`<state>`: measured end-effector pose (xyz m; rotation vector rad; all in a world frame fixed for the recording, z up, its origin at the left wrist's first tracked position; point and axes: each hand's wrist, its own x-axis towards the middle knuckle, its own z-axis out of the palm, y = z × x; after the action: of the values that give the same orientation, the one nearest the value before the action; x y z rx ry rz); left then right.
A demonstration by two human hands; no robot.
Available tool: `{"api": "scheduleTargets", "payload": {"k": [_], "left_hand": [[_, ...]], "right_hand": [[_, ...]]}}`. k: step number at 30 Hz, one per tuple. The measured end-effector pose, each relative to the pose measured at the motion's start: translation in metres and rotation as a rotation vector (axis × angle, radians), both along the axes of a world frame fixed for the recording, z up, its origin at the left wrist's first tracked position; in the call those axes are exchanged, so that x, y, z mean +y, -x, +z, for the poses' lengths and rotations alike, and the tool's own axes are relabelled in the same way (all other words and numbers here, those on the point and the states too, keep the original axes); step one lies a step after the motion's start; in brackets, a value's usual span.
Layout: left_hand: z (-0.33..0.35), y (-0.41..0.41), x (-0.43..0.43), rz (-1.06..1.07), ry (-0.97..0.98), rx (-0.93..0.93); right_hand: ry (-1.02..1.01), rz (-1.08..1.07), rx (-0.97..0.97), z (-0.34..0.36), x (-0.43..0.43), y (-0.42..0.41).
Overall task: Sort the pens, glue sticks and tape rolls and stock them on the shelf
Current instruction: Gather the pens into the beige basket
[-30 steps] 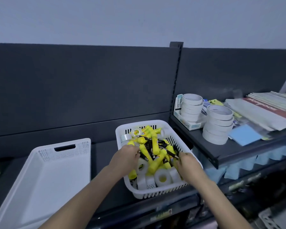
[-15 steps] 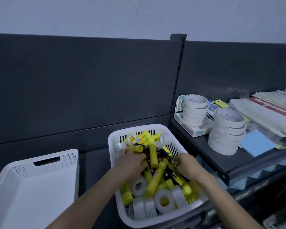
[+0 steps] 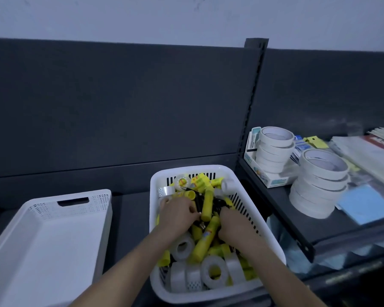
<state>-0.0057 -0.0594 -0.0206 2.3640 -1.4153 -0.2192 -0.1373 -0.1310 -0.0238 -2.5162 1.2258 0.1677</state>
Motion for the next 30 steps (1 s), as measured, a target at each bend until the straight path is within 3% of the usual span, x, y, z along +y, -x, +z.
{"api": "scheduleTargets", "payload": {"k": [6, 10, 17, 20, 25, 30], "left_hand": [[0.015, 0.004, 0.018, 0.091, 0.015, 0.050], [0.023, 0.013, 0.018, 0.086, 0.054, 0.269], [0.022, 0.010, 0.008, 0.108, -0.009, 0.512], [0.015, 0.007, -0.006, 0.112, -0.109, 0.438], [0.010, 0.015, -0.030, 0.120, -0.116, 0.253], [-0.002, 0.036, -0.043, 0.034, -0.172, -0.062]], "right_hand": [[0.058, -0.054, -0.017, 0.001, -0.009, 0.016], [0.155, 0.018, -0.009, -0.006, -0.009, 0.019], [-0.363, -0.109, -0.428, 0.006, -0.025, 0.034], [-0.417, -0.178, -0.541, 0.009, -0.025, 0.038], [-0.410, -0.210, -0.555, 0.005, -0.023, 0.035], [-0.387, -0.227, -0.581, 0.002, -0.024, 0.038]]}}
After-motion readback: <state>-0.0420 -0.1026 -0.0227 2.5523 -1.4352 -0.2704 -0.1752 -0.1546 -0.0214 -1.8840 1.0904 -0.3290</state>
